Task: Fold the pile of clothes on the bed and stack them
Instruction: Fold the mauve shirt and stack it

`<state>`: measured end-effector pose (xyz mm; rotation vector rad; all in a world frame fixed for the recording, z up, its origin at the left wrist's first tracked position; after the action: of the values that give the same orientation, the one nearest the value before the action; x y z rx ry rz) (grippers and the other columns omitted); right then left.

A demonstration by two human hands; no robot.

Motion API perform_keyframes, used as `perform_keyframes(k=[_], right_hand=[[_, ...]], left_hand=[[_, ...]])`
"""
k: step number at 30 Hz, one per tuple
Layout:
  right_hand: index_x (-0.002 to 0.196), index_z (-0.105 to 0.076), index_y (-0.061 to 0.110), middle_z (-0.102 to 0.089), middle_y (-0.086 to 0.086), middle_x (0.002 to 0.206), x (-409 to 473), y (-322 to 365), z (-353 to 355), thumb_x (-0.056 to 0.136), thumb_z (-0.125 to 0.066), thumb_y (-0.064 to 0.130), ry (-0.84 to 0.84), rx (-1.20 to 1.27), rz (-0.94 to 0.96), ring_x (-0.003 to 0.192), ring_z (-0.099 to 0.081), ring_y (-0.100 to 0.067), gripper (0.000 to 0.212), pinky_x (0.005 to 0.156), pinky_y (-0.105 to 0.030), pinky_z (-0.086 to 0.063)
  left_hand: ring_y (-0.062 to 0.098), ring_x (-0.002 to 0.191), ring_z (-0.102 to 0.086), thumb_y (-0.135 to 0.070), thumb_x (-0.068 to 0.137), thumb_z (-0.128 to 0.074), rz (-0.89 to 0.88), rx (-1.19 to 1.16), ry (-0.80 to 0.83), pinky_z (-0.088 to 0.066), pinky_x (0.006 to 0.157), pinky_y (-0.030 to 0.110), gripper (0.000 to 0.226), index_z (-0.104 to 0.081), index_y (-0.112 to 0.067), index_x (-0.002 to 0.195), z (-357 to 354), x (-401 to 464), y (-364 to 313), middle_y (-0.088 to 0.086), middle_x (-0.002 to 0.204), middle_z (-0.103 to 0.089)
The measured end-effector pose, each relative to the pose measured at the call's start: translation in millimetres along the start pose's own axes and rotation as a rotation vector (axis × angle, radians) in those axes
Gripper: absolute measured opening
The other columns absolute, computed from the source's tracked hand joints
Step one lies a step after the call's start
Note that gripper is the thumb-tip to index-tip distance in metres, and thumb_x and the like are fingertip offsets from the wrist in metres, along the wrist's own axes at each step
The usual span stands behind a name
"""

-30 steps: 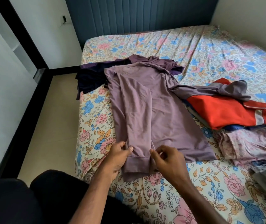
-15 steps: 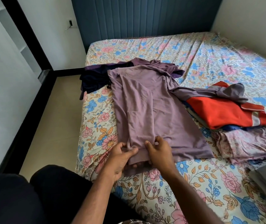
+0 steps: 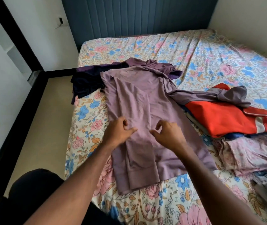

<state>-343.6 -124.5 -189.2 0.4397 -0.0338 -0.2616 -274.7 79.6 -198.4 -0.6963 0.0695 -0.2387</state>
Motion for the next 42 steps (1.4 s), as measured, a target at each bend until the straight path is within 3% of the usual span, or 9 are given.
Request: perform_keyframes(k=[12, 17, 22, 26, 31, 34, 36, 39, 42], right_hand=[[0.123, -0.057, 0.017, -0.064, -0.012, 0.121, 206.1, -1.6, 32.8, 0.092, -0.062, 0.038, -0.035, -0.196, 0.003, 0.106, -0.062, -0.035, 0.038, 0.084, -0.043, -0.054], [0.116, -0.062, 0.014, -0.068, -0.015, 0.121, 263.3, -33.1, 54.9, 0.094, -0.049, 0.032, -0.131, -0.250, -0.211, 0.109, -0.064, -0.036, 0.031, 0.093, -0.048, -0.051], [0.112, -0.069, 0.008, -0.069, -0.013, 0.117, 286.1, -89.6, 66.9, 0.073, -0.071, 0.075, 0.281, -0.229, -0.476, 0.097, -0.061, -0.031, 0.077, 0.090, -0.039, -0.048], [0.085, -0.074, 0.000, -0.065, -0.012, 0.076, 284.7, -99.5, 76.9, 0.088, -0.074, 0.045, 0.215, -0.119, -0.313, 0.074, -0.057, -0.023, 0.046, 0.057, -0.031, -0.039], [0.094, -0.076, 0.006, -0.070, -0.016, 0.090, 278.8, -62.9, 107.3, 0.097, -0.063, 0.027, -0.008, 0.000, -0.183, 0.089, -0.065, -0.028, 0.025, 0.068, -0.029, -0.038], [0.103, -0.074, 0.003, -0.070, -0.015, 0.099, 264.0, -8.9, 105.7, 0.096, -0.060, 0.017, -0.056, 0.068, -0.144, 0.089, -0.062, -0.025, 0.021, 0.075, -0.029, -0.046], [0.101, -0.071, 0.005, -0.073, -0.017, 0.097, 252.2, 19.5, 85.1, 0.097, -0.059, 0.016, 0.010, 0.271, -0.154, 0.080, -0.065, -0.025, 0.016, 0.070, -0.036, -0.052], [0.101, -0.064, 0.015, -0.069, -0.005, 0.086, 221.1, 42.2, 60.5, 0.099, -0.057, 0.010, 0.097, 0.667, -0.126, 0.073, -0.066, -0.017, 0.009, 0.064, -0.035, -0.051], [0.101, -0.070, 0.021, -0.072, 0.004, 0.096, 192.5, 13.0, 66.6, 0.087, -0.058, 0.010, -0.126, 0.458, -0.041, 0.086, -0.066, -0.010, 0.021, 0.075, -0.023, -0.049]], left_hand=[[0.027, 0.123, -0.053, -0.048, 0.081, -0.079, -0.217, 0.221, 0.141, -0.044, 0.098, 0.036, 0.061, -0.053, -0.015, 0.126, -4.5, 204.8, -13.3, 0.007, 0.134, -0.053], [0.024, 0.152, -0.020, -0.075, 0.065, -0.076, -0.146, 0.395, 0.348, -0.024, 0.121, 0.044, 0.124, -0.016, -0.021, 0.159, -9.4, 244.3, 7.2, 0.004, 0.167, -0.014], [0.028, 0.155, 0.000, -0.091, 0.050, -0.067, -0.103, 0.528, 0.411, -0.007, 0.124, 0.054, 0.142, 0.003, -0.034, 0.159, -36.5, 239.7, 35.6, 0.000, 0.169, 0.006], [0.029, 0.155, -0.003, -0.091, 0.046, -0.069, -0.085, 0.503, 0.398, -0.011, 0.122, 0.059, 0.143, -0.002, -0.034, 0.159, -36.5, 241.2, 32.6, -0.002, 0.168, 0.004], [0.027, 0.153, -0.015, -0.077, 0.059, -0.075, -0.124, 0.520, 0.374, -0.018, 0.116, 0.063, 0.127, -0.012, -0.029, 0.158, -28.0, 230.5, 11.3, 0.003, 0.166, -0.013], [0.027, 0.113, -0.062, -0.060, 0.077, -0.071, -0.256, 0.174, 0.073, -0.048, 0.095, 0.046, 0.054, -0.057, -0.025, 0.115, -40.7, 208.6, -26.7, 0.005, 0.121, -0.064], [0.028, 0.077, -0.066, -0.067, 0.085, -0.064, -0.084, -0.376, 0.174, -0.054, 0.072, 0.039, 0.048, -0.057, -0.019, 0.084, -50.4, 183.9, -61.9, 0.007, 0.084, -0.069], [0.024, 0.084, -0.070, -0.051, 0.102, -0.049, 0.208, -0.955, 0.586, -0.051, 0.072, 0.035, 0.035, -0.062, -0.018, 0.098, -74.2, 149.2, -98.3, 0.007, 0.092, -0.072], [0.016, 0.070, -0.065, -0.024, 0.099, -0.062, 0.302, -1.017, 0.509, -0.045, 0.054, 0.025, 0.011, -0.058, -0.016, 0.104, -101.3, 141.5, -94.2, 0.006, 0.090, -0.067]])
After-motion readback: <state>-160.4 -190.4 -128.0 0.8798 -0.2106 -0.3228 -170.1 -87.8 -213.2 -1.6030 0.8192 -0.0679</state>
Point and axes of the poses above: each hand's wrist, its own x-axis towards the middle knuckle, its own z-axis out of the back of the hand, y = z × x, the point moved 1 cm from there along x, towards the middle knuckle
